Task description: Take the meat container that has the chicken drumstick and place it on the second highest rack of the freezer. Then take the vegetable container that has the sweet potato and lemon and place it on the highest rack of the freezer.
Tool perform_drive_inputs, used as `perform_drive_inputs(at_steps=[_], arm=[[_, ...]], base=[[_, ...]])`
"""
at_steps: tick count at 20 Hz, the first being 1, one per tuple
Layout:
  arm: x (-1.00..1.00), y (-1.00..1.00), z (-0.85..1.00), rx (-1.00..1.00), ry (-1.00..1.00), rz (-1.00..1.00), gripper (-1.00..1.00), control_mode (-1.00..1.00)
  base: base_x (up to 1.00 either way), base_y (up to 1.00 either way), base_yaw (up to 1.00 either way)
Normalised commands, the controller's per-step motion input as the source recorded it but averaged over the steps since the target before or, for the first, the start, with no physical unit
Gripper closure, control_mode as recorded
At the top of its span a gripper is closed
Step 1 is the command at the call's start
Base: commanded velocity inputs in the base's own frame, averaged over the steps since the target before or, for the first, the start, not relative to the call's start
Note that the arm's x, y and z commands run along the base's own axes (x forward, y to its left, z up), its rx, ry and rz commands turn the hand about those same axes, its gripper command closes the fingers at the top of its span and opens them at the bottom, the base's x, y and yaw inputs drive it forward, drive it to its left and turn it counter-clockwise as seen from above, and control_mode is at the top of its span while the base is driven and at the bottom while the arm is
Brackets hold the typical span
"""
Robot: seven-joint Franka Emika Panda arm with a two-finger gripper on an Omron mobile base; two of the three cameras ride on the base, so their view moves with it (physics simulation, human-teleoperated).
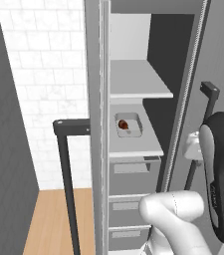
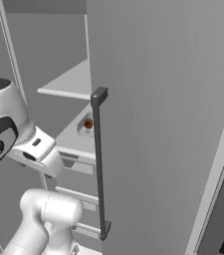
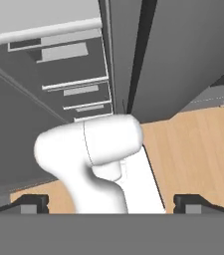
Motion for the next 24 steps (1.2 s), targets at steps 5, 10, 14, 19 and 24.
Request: perform_drive_inputs(at_steps=[5,10,14,19,24], arm=[[0.14,0.04,0.00,-0.06,0.00,-0.07,-1.00,-1.00],[-0.01,-0.01,-0.02,-0.14,0.01,0.20,-1.00,-1.00],[0.00,0.00,0.00,-0.01,0.00,0.19,-1.00,-1.00],[0.00,0.00,0.00,0.00,0.00,0.01,-1.00,-1.00],[0.00,0.00,0.00,0.00,0.00,0.01,-1.00,-1.00]], base=[[0.00,0.00,0.00],[0.00,0.00,0.00],[0.00,0.00,0.00],[0.00,0.00,0.00],[0.00,0.00,0.00]])
